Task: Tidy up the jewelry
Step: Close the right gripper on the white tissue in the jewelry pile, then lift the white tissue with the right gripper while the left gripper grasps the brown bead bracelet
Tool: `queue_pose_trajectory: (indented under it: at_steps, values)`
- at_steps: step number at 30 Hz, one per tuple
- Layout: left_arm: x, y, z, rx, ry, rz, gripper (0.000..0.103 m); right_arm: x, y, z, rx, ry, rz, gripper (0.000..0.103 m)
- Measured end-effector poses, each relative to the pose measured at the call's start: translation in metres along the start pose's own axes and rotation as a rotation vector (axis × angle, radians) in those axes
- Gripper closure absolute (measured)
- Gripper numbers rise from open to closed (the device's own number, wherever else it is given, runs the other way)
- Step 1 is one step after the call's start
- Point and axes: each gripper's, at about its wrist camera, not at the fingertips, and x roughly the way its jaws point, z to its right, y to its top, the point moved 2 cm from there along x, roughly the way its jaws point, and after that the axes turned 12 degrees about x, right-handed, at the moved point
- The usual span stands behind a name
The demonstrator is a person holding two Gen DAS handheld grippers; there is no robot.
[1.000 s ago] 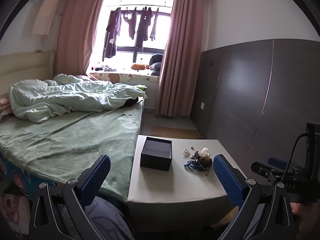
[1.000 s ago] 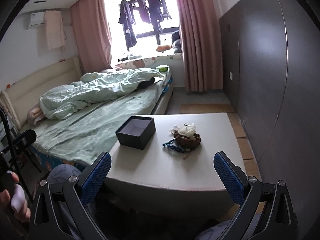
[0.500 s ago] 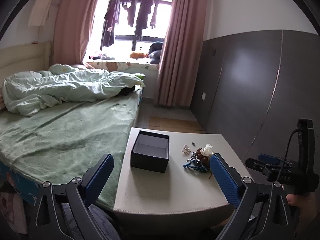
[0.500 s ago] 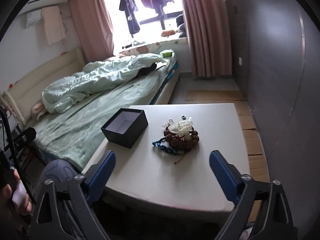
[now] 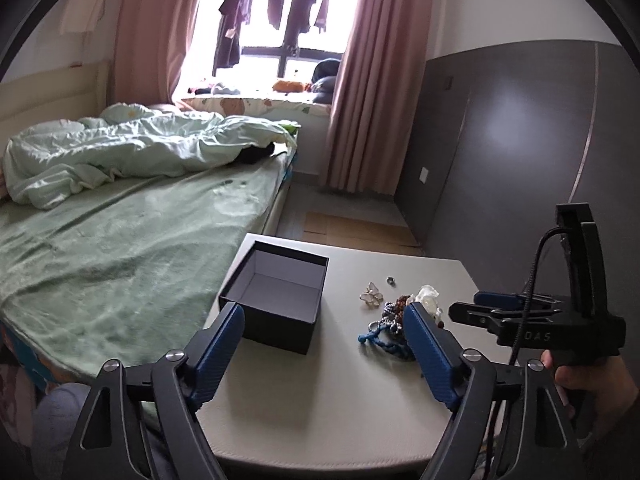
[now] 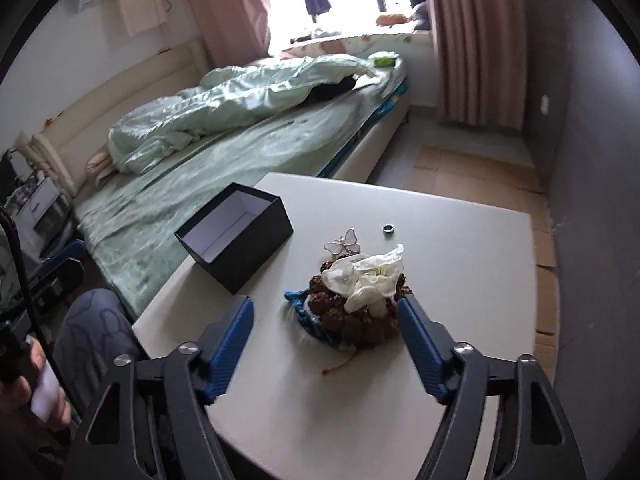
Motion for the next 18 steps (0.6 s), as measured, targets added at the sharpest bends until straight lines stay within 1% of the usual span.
queue_pose_trajectory:
  at_steps: [5,9,11,13,14,15,16,18]
  values:
    - [0.026,0.003,0.007,-0.030,0.025,-0.020,0.028,0.025,0.014,0.012,-0.024,0.005,-0.043,0.036]
    - [0.048,0.002,0.012,-0.065,0.042,-0.053,0.035,0.043,0.016,0.021,-0.001,0.051,-0.086,0.038]
    - [0.057,0.001,0.016,-0.080,0.043,-0.064,0.035,0.052,0.015,0.023,0.002,0.058,-0.106,0.040]
    - [0.065,0.002,0.023,-0.077,0.053,-0.066,0.035,0.061,0.014,0.025,0.004,0.058,-0.125,0.048]
    - [0.069,0.002,0.028,-0.076,0.056,-0.070,0.035,0.068,0.012,0.027,0.007,0.054,-0.140,0.060]
    - [0.073,0.002,0.031,-0.076,0.054,-0.074,0.035,0.074,0.009,0.030,0.012,0.039,-0.161,0.084]
    - [0.077,0.002,0.036,-0.075,0.051,-0.082,0.035,0.077,0.008,0.034,0.028,0.040,-0.176,0.096]
    - [0.086,0.003,0.046,-0.066,0.043,-0.100,0.035,0.074,0.010,0.043,0.069,0.087,-0.165,0.099]
